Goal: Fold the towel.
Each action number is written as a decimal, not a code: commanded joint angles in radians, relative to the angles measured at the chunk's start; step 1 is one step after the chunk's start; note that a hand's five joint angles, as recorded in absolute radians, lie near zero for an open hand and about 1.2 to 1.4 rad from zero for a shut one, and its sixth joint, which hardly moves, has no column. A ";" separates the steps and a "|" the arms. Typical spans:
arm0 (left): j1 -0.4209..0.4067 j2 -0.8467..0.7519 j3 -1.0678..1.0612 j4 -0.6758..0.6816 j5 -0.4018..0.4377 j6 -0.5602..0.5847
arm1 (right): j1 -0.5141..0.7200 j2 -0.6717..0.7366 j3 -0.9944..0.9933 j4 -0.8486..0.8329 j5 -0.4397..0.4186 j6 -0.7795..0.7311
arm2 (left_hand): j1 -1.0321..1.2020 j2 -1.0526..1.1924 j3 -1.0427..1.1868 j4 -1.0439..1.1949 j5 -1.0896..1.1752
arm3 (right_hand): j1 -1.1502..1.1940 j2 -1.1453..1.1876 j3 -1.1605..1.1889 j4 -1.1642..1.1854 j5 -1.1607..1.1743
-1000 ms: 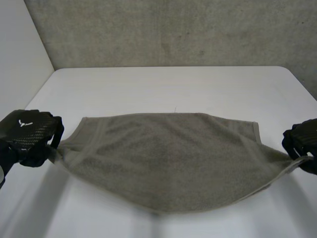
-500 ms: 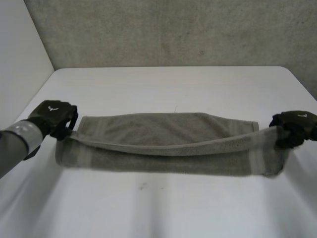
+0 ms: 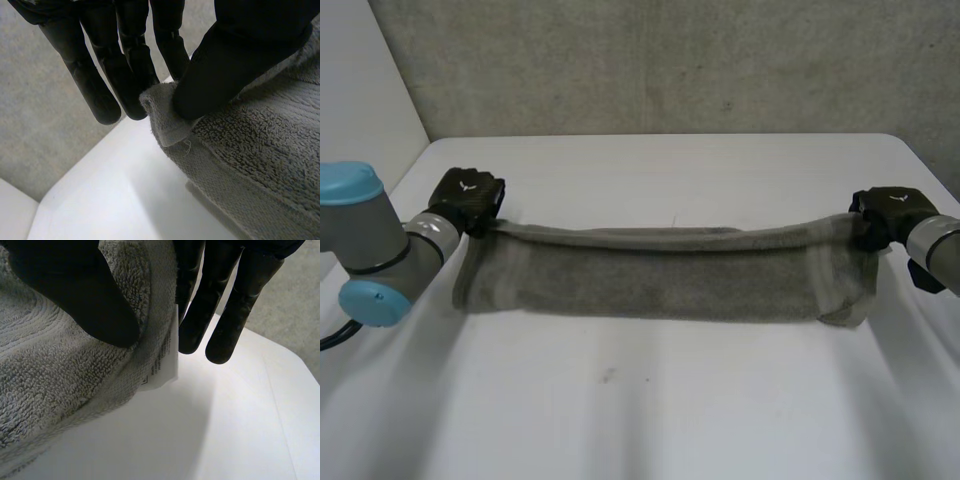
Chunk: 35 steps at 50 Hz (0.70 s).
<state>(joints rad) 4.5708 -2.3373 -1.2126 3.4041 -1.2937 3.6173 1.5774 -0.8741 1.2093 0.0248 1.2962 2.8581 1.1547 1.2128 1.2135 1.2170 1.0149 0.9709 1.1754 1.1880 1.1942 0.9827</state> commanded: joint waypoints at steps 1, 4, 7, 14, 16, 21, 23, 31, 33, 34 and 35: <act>-0.010 -0.022 -0.001 0.128 -0.002 0.000 | 0.033 0.010 -0.005 -0.095 0.066 -0.002 | 0.012 -0.046 -0.046 -0.050 -0.022 | 0.249 0.045 0.032 0.026 0.063; -0.010 -0.020 -0.004 0.144 -0.007 0.001 | 0.039 0.010 -0.014 -0.117 0.087 -0.003 | -0.770 -0.828 -0.829 -0.832 -0.804 | -0.769 -0.974 -0.986 -0.992 -0.955; -0.012 -0.013 -0.014 0.152 -0.006 0.001 | 0.041 0.003 -0.019 -0.117 0.094 -0.002 | -0.976 -1.035 -1.035 -1.039 -1.011 | -0.796 -1.001 -1.013 -1.020 -0.983; -0.024 0.044 -0.034 0.142 -0.010 -0.002 | 0.038 -0.084 0.001 -0.121 0.097 0.000 | -0.976 -1.035 -1.035 -1.039 -1.011 | -0.796 -1.001 -1.013 -1.020 -0.983; -0.023 0.072 -0.053 0.142 -0.009 -0.002 | 0.035 -0.114 0.010 -0.121 0.097 0.000 | -0.976 -1.035 -1.035 -1.039 -1.011 | -0.796 -1.001 -1.013 -1.020 -0.983; -0.024 0.148 -0.117 0.141 -0.010 -0.003 | 0.030 -0.207 0.072 -0.112 0.095 0.001 | -0.976 -1.035 -1.035 -1.039 -1.011 | -0.796 -1.001 -1.013 -1.020 -0.983; -0.024 0.186 -0.174 0.139 -0.010 -0.005 | 0.030 -0.270 0.139 -0.103 0.091 0.000 | -0.976 -1.035 -1.035 -1.039 -1.011 | -0.796 -1.001 -1.013 -1.020 -0.983; -0.026 0.295 -0.320 0.135 -0.024 -0.031 | 0.032 -0.347 0.332 -0.013 0.075 0.003 | -0.976 -1.035 -1.035 -1.039 -1.011 | -0.796 -1.001 -1.013 -1.020 -0.983; -0.027 0.309 -0.343 0.133 -0.026 -0.041 | 0.030 -0.348 0.369 -0.011 0.074 0.003 | -0.976 -1.035 -1.035 -1.039 -1.011 | -0.796 -1.001 -1.013 -1.020 -0.983; -0.032 0.326 -0.366 0.132 -0.026 -0.049 | 0.027 -0.350 0.406 -0.012 0.071 0.003 | -0.976 -1.035 -1.035 -1.039 -1.011 | -0.796 -1.001 -1.013 -1.020 -0.983; -0.032 0.326 -0.366 0.132 -0.026 -0.049 | 0.027 -0.350 0.406 -0.013 0.071 0.003 | -0.976 -1.035 -1.035 -1.039 -1.011 | -0.796 -1.001 -1.013 -1.020 -0.983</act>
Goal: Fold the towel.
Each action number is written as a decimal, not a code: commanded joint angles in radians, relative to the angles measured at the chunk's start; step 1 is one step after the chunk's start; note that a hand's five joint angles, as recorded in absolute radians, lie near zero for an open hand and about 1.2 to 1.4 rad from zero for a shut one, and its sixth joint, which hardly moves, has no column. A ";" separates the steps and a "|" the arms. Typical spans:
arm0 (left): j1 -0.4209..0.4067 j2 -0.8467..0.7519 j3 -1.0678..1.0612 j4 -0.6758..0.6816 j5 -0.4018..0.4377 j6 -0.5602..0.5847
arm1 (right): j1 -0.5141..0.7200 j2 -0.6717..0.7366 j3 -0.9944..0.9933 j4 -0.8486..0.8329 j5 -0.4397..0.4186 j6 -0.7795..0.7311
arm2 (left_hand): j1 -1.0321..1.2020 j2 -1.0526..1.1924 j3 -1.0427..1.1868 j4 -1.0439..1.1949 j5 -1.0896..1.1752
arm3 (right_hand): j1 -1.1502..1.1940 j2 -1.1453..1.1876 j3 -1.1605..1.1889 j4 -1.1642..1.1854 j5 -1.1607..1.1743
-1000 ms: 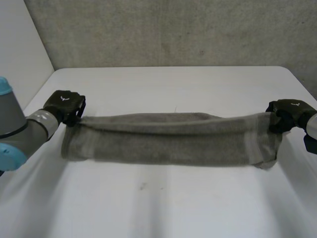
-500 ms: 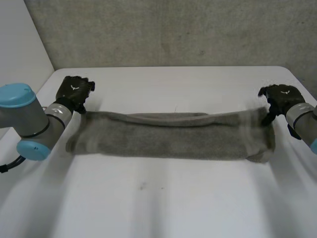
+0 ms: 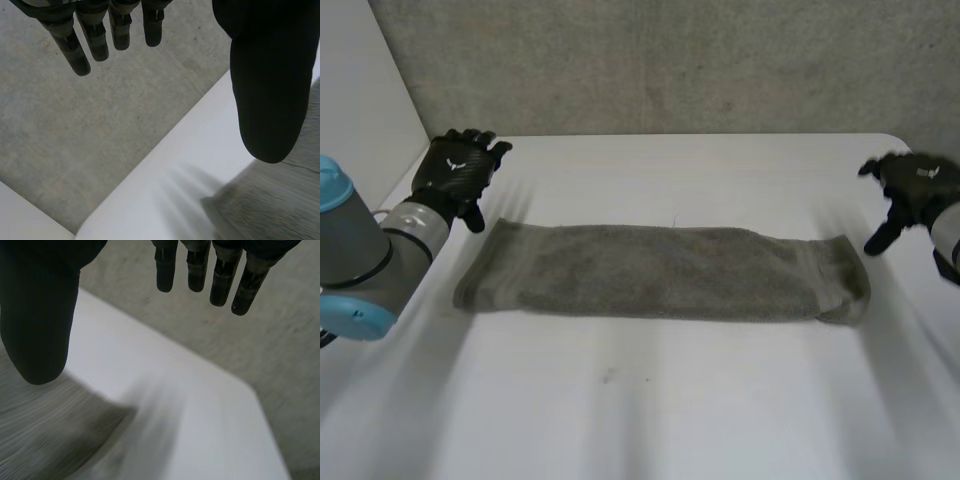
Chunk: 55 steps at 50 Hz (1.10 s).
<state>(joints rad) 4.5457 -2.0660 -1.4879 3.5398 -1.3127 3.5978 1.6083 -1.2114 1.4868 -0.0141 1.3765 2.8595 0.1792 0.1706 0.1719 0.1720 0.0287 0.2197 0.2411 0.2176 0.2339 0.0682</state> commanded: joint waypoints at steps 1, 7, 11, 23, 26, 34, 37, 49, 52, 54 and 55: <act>-0.007 0.070 -0.113 -0.004 -0.006 -0.040 | -0.011 -0.016 0.160 0.023 -0.016 0.001 | -0.001 0.008 0.006 0.006 -0.025 | -0.021 -0.042 -0.019 -0.035 -0.044; -0.007 0.098 -0.163 -0.001 -0.006 -0.068 | -0.045 -0.007 0.253 -0.059 -0.071 0.044 | 0.002 0.011 0.009 0.009 -0.022 | 0.308 0.287 0.310 0.294 0.285; -0.014 0.098 -0.186 -0.001 -0.006 -0.088 | -0.057 0.048 0.265 -0.119 -0.074 0.055 | 0.002 0.011 0.009 0.009 -0.022 | 0.344 0.322 0.346 0.329 0.321; -0.022 0.095 -0.198 0.002 -0.006 -0.088 | -0.084 0.118 0.230 -0.158 -0.070 0.043 | -0.001 0.008 0.006 0.006 -0.025 | 0.728 0.707 0.730 0.714 0.705; -0.022 0.095 -0.201 0.001 -0.006 -0.088 | -0.088 0.131 0.217 -0.156 -0.066 0.043 | -0.001 0.008 0.006 0.006 -0.025 | 0.740 0.719 0.742 0.726 0.717; -0.031 0.092 -0.206 0.001 -0.006 -0.088 | -0.100 0.145 0.210 -0.148 -0.071 0.041 | -0.001 0.008 0.006 0.006 -0.025 | 0.937 0.916 0.939 0.923 0.914; -0.034 0.092 -0.209 0.001 -0.006 -0.088 | -0.100 0.142 0.211 -0.150 -0.071 0.041 | -0.001 0.008 0.006 0.006 -0.025 | 1.177 1.155 1.179 1.162 1.154; -0.034 0.095 -0.213 0.001 -0.006 -0.088 | -0.218 0.076 0.214 -0.144 -0.085 -0.043 | -0.001 0.008 0.006 0.006 -0.025 | 1.177 1.155 1.179 1.162 1.154; -0.034 0.096 -0.215 0.001 -0.006 -0.088 | -0.254 0.061 0.217 -0.139 -0.076 -0.075 | -0.001 0.008 0.006 0.006 -0.025 | 1.177 1.155 1.179 1.162 1.154; -0.034 0.096 -0.216 0.001 -0.006 -0.088 | -0.255 0.062 0.225 -0.129 -0.077 -0.075 | -0.001 0.008 0.006 0.006 -0.025 | 1.096 1.075 1.098 1.082 1.073; -0.034 0.096 -0.216 0.001 -0.006 -0.088 | -0.255 0.067 0.230 -0.109 -0.082 -0.075 | -0.001 0.008 0.006 0.006 -0.025 | 0.709 0.687 0.711 0.695 0.686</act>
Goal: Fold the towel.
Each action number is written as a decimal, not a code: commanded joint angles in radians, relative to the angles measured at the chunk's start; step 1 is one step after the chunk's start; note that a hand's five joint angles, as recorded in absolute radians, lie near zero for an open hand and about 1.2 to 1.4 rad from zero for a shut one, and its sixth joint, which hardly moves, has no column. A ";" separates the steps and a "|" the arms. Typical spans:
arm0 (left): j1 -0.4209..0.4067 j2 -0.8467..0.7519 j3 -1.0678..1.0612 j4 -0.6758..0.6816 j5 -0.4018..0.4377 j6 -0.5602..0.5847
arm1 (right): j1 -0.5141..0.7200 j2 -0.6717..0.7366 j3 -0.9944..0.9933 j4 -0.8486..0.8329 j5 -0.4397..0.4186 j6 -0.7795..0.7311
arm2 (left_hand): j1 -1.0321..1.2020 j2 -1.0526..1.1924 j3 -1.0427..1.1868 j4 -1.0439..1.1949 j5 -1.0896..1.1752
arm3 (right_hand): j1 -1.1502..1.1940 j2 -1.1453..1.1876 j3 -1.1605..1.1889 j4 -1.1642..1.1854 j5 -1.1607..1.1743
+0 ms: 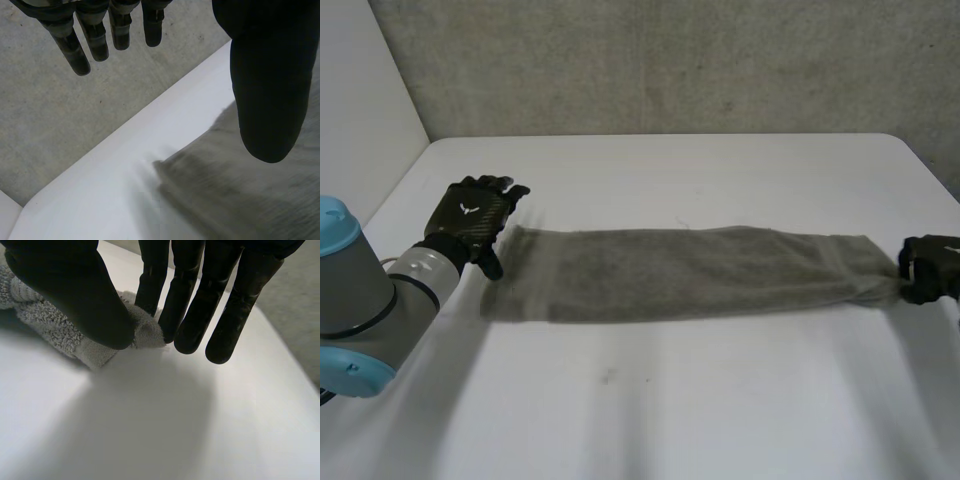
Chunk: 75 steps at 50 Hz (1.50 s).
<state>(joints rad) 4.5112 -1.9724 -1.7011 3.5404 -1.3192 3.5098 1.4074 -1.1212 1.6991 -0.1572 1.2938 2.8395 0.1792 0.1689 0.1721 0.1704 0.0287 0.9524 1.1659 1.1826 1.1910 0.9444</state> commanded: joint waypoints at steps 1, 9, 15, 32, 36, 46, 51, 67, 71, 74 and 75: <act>0.000 0.003 -0.003 0.000 0.000 0.000 | -0.054 -0.023 0.017 0.034 0.001 -0.055 | -0.001 0.009 0.006 0.008 -0.025 | -0.028 -0.241 -0.258 -0.266 -0.194; -0.007 0.003 -0.011 -0.002 0.000 0.000 | -0.056 -0.031 0.027 0.096 -0.091 0.052 | -0.001 0.009 0.006 0.008 -0.025 | -0.222 -0.435 -0.452 -0.460 -0.388; -0.009 0.006 -0.019 -0.002 -0.003 0.002 | -0.065 -0.022 0.027 0.096 -0.120 0.066 | -0.001 0.009 0.006 0.008 -0.025 | -0.230 -0.444 -0.461 -0.469 -0.397; -0.015 0.001 -0.022 -0.002 -0.003 0.002 | -0.083 0.049 -0.036 -0.050 -0.036 -0.040 | -0.004 0.006 0.003 0.005 -0.028 | 0.444 0.230 0.214 0.205 0.277; -0.017 0.003 -0.022 -0.002 -0.003 0.002 | -0.117 0.044 -0.055 -0.047 0.012 -0.141 | -0.004 0.006 0.003 0.005 -0.028 | 0.444 0.230 0.214 0.205 0.277; -0.015 0.010 -0.023 -0.003 -0.005 0.002 | -0.099 -0.067 -0.108 -0.050 0.056 -0.322 | -0.004 0.006 0.003 0.005 -0.028 | 0.444 0.230 0.214 0.205 0.277; -0.015 0.018 -0.023 -0.003 -0.006 0.002 | 0.062 -0.144 -0.160 -0.051 0.053 -0.281 | -0.004 0.006 0.003 0.005 -0.028 | 0.444 0.230 0.214 0.205 0.277; -0.017 0.040 -0.042 0.000 -0.005 0.002 | 0.770 0.078 -0.300 -0.061 0.030 -0.318 | -0.001 0.009 0.006 0.008 -0.025 | 0.444 0.230 0.214 0.205 0.277; -0.017 0.040 -0.042 0.000 -0.006 0.002 | 0.854 0.146 -0.300 -0.070 0.016 -0.316 | -0.004 0.006 0.003 0.005 -0.028 | 0.444 0.230 0.214 0.205 0.277; -0.017 0.040 -0.042 0.002 -0.006 0.002 | 0.906 0.205 -0.299 -0.068 0.009 -0.316 | -0.001 0.009 0.006 0.008 -0.025 | 0.444 0.230 0.214 0.205 0.277; -0.018 0.040 -0.042 0.002 -0.006 0.000 | 0.917 0.230 -0.299 -0.067 0.010 -0.321 | -0.001 0.009 0.006 0.008 -0.025 | 0.444 0.230 0.214 0.205 0.277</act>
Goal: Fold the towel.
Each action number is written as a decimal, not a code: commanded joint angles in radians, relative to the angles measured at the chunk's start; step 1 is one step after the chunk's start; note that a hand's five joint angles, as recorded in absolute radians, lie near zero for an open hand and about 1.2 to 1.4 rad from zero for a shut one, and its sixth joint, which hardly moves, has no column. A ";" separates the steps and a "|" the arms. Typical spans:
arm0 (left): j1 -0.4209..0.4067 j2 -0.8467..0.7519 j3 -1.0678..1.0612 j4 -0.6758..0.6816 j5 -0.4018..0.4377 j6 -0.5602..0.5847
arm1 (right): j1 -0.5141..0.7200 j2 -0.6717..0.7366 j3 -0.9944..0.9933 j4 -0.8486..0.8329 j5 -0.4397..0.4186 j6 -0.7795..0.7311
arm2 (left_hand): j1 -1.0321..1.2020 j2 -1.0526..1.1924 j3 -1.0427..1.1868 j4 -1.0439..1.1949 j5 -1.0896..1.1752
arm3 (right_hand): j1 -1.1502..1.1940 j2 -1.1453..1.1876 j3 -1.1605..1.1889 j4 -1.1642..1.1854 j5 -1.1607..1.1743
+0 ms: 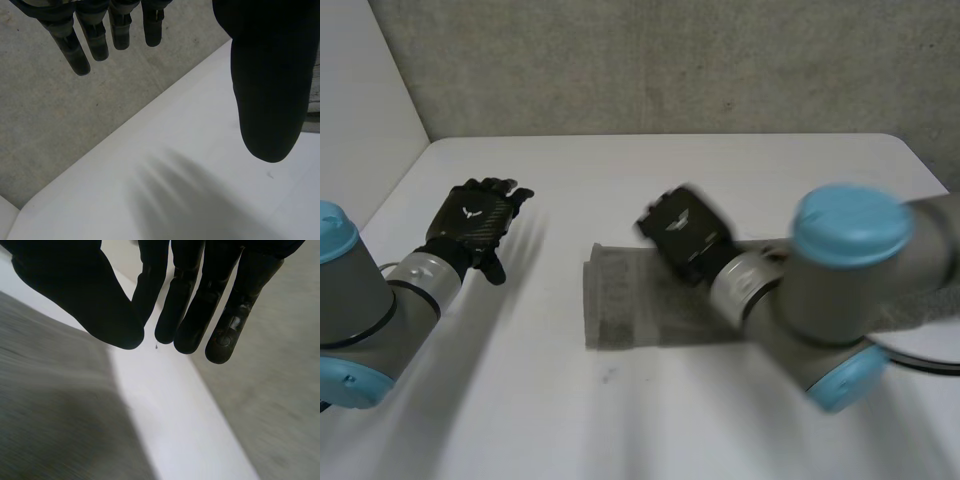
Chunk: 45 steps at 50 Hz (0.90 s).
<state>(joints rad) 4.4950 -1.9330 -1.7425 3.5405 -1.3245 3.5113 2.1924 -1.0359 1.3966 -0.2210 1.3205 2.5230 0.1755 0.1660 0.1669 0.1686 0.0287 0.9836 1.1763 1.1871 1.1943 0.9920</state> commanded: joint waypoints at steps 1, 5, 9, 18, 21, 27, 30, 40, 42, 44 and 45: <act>-0.002 0.000 0.000 0.001 -0.001 -0.002 | 0.132 0.145 0.004 -0.003 -0.017 -0.004 | 0.003 0.012 0.011 0.010 -0.025 | 0.413 0.220 0.209 0.202 0.230; -0.020 -0.001 0.000 0.001 -0.001 0.000 | 0.129 0.146 0.002 -0.003 0.011 -0.004 | 0.003 0.012 0.011 0.010 -0.025 | 0.413 0.220 0.209 0.202 0.230; -0.028 -0.001 -0.002 0.001 -0.001 0.000 | 0.099 0.077 0.013 -0.001 0.057 0.031 | 0.003 0.012 0.011 0.010 -0.025 | -0.217 -0.410 -0.421 -0.428 -0.400; -0.036 -0.001 -0.002 0.000 -0.012 -0.002 | -0.342 -0.158 0.163 0.014 0.126 0.398 | 0.003 0.012 0.011 0.010 -0.025 | -0.429 -0.622 -0.632 -0.640 -0.612; -0.037 -0.003 -0.002 0.001 -0.013 -0.002 | -0.518 -0.196 0.218 0.037 0.070 0.460 | 0.000 0.009 0.008 0.007 -0.028 | -0.420 -0.613 -0.624 -0.631 -0.603; -0.045 -0.004 -0.003 0.000 -0.013 -0.002 | -0.842 -0.185 0.265 0.179 -0.127 0.444 | 0.000 0.009 0.008 0.007 -0.028 | -0.405 -0.598 -0.609 -0.616 -0.588; -0.045 -0.006 -0.002 0.000 -0.013 -0.002 | -0.929 -0.161 0.277 0.209 -0.188 0.421 | 0.000 0.009 0.008 0.007 -0.028 | -0.411 -0.604 -0.615 -0.622 -0.594; -0.045 -0.014 -0.005 0.000 -0.013 -0.002 | -1.026 -0.141 0.292 0.212 -0.205 0.309 | 0.003 0.012 0.011 0.010 -0.025 | -0.405 -0.598 -0.609 -0.616 -0.588; -0.048 -0.014 -0.009 0.001 -0.013 -0.002 | -1.034 -0.139 0.289 0.216 -0.204 0.296 | 0.003 0.012 0.011 0.010 -0.025 | -0.402 -0.595 -0.606 -0.613 -0.585; -0.050 -0.012 -0.011 0.003 -0.013 0.000 | -1.046 -0.141 0.292 0.216 -0.205 0.286 | 0.000 0.009 0.008 0.007 -0.028 | -0.402 -0.595 -0.606 -0.613 -0.585; -0.050 -0.012 -0.011 0.003 -0.013 0.000 | -1.060 -0.142 0.294 0.219 -0.207 0.274 | 0.000 0.009 0.008 0.007 -0.028 | -0.405 -0.598 -0.609 -0.616 -0.588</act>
<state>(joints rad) 4.4489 -1.9459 -1.7472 3.5408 -1.3376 3.5100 1.1623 -1.1749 1.6867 -0.0039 1.1044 2.8448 0.1755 0.1663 0.1669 0.1686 0.0287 0.4756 0.5412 0.5284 0.5298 0.3547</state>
